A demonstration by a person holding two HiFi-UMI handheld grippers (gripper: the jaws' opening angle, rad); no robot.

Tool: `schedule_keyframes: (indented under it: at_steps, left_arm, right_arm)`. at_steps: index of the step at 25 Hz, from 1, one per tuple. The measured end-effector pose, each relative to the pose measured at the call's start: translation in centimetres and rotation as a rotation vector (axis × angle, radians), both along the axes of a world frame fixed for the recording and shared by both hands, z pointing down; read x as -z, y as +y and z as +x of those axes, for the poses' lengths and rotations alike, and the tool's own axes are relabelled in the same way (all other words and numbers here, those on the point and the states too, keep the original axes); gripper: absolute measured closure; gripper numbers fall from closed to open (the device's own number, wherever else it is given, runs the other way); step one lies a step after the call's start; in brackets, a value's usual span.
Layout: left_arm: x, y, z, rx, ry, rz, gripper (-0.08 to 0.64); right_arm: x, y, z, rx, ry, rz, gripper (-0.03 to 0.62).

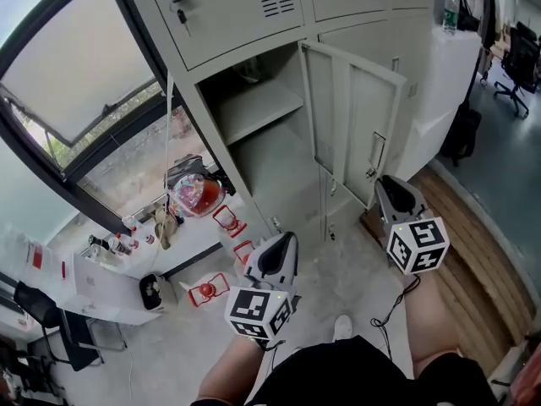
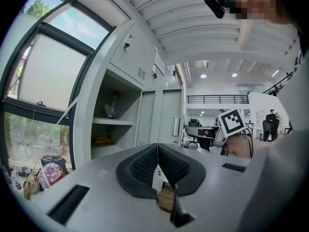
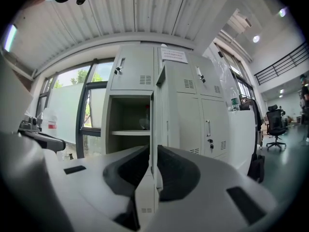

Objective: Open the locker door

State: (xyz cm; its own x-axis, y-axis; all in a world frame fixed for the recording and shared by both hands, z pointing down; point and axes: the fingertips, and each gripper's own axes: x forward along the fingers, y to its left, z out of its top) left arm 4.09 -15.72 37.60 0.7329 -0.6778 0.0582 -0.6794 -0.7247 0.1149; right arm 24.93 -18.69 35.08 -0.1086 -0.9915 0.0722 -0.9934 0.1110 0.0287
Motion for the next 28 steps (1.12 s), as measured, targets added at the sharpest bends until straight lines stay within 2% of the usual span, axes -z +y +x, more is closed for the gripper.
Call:
schedule_keyframes:
  at_steps: [6,19,28]
  left_arm:
    - [-0.1,1.6,-3.0,-0.023,0.014,-0.003,0.543]
    - [-2.2,5.1,-9.5,-0.016,0.014,-0.039,0.543]
    - [-3.9,7.9,-11.5,-0.014,0.011,-0.058,0.543]
  right_arm:
    - [-0.7,2.2,-4.8,0.026,0.012,-0.027,0.537]
    - [-3.3,6.7,-17.7,0.216,-0.001,-0.081,0.538]
    - [-5.7,10.0,-22.6,0.283,-0.017,-0.105,0.538]
